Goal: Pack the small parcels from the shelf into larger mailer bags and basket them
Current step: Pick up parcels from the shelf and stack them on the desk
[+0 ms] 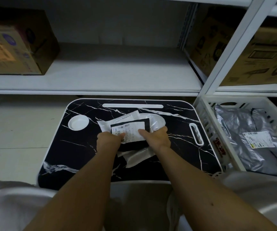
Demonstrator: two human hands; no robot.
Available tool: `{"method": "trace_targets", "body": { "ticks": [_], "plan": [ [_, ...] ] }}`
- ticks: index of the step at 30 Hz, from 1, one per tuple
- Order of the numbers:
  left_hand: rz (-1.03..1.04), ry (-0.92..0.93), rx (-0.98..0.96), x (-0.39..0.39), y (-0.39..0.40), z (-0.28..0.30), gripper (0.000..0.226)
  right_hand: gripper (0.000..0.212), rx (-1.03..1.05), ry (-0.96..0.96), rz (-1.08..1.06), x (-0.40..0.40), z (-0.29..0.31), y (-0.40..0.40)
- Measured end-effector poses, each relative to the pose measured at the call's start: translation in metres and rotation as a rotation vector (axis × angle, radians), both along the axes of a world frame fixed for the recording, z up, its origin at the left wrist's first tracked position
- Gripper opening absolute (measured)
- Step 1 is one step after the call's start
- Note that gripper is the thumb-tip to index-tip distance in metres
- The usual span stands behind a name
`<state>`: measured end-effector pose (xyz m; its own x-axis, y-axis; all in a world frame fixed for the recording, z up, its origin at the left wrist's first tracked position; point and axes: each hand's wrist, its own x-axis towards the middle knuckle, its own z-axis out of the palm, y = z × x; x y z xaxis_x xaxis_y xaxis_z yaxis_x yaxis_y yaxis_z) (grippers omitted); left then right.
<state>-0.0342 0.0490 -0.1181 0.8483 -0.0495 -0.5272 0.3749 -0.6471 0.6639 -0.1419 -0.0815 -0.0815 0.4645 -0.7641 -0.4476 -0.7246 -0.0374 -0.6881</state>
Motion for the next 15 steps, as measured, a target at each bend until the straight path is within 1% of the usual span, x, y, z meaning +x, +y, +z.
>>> {"method": "trace_targets", "body": {
  "ticks": [2,5,8,12,15],
  "plan": [
    [0.022,0.015,-0.005,-0.001,0.003,-0.002,0.076,0.092,-0.013,-0.034,0.007,-0.003,0.004,0.005],
    [0.007,0.002,-0.001,-0.007,0.006,0.005,0.072,0.095,-0.054,-0.055,0.05,-0.007,0.014,0.008],
    [-0.017,-0.049,-0.012,-0.015,0.003,0.026,0.069,0.103,-0.114,-0.09,0.061,-0.013,0.033,0.007],
    [-0.061,-0.127,-0.035,-0.024,-0.014,0.062,0.068,0.103,-0.182,-0.137,0.042,-0.026,0.072,-0.005],
    [-0.106,-0.177,-0.088,-0.03,-0.035,0.095,0.07,0.102,-0.219,-0.184,0.016,-0.038,0.106,-0.023]
  ]
}}
